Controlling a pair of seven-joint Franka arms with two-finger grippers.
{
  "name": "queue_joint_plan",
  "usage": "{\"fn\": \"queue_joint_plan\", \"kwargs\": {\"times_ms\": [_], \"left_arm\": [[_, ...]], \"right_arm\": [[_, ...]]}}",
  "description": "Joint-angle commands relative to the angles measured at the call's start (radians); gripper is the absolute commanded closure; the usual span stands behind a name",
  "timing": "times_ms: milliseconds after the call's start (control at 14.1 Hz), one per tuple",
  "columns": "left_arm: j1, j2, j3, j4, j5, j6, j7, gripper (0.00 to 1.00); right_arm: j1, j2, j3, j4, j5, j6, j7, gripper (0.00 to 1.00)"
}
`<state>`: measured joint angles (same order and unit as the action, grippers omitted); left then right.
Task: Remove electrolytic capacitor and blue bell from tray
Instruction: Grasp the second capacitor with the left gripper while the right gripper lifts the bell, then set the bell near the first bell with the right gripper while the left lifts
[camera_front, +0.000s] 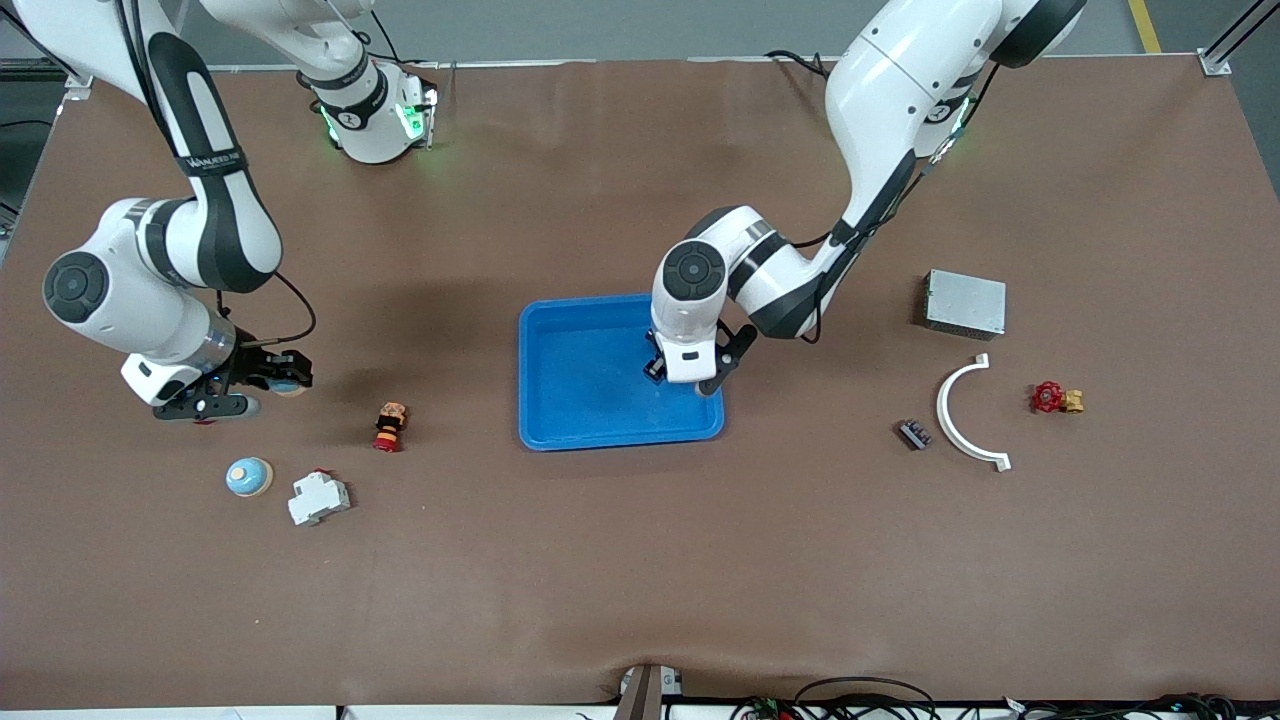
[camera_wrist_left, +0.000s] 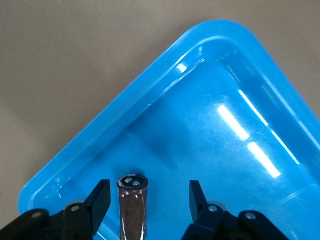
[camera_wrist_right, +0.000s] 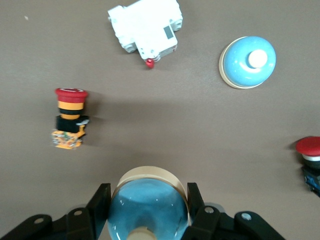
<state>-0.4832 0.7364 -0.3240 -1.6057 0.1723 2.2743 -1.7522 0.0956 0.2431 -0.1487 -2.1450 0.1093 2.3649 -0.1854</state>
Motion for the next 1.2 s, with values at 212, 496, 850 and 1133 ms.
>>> {"fn": "queue_joint_plan", "kwargs": {"times_ms": [212, 496, 850, 1133], "left_arm": [[-0.043, 0.031, 0.006, 0.018, 0.000, -0.004, -0.015, 0.23], [-0.060, 0.043, 0.006, 0.016, -0.002, -0.004, -0.016, 0.25], [-0.063, 0.060, 0.006, 0.018, -0.011, -0.007, -0.018, 0.57], [-0.049, 0.037, 0.006, 0.020, 0.000, -0.024, -0.015, 1.00]], "right_arm": [[-0.045, 0.090, 0.020, -0.050, 0.217, 0.154, -0.187, 1.00], [-0.001, 0.136, 0.021, -0.073, 0.279, 0.249, -0.186, 1.00], [0.041, 0.192, 0.021, -0.072, 0.319, 0.313, -0.177, 1.00], [0.041, 0.208, 0.021, -0.069, 0.320, 0.306, -0.171, 1.00]]}}
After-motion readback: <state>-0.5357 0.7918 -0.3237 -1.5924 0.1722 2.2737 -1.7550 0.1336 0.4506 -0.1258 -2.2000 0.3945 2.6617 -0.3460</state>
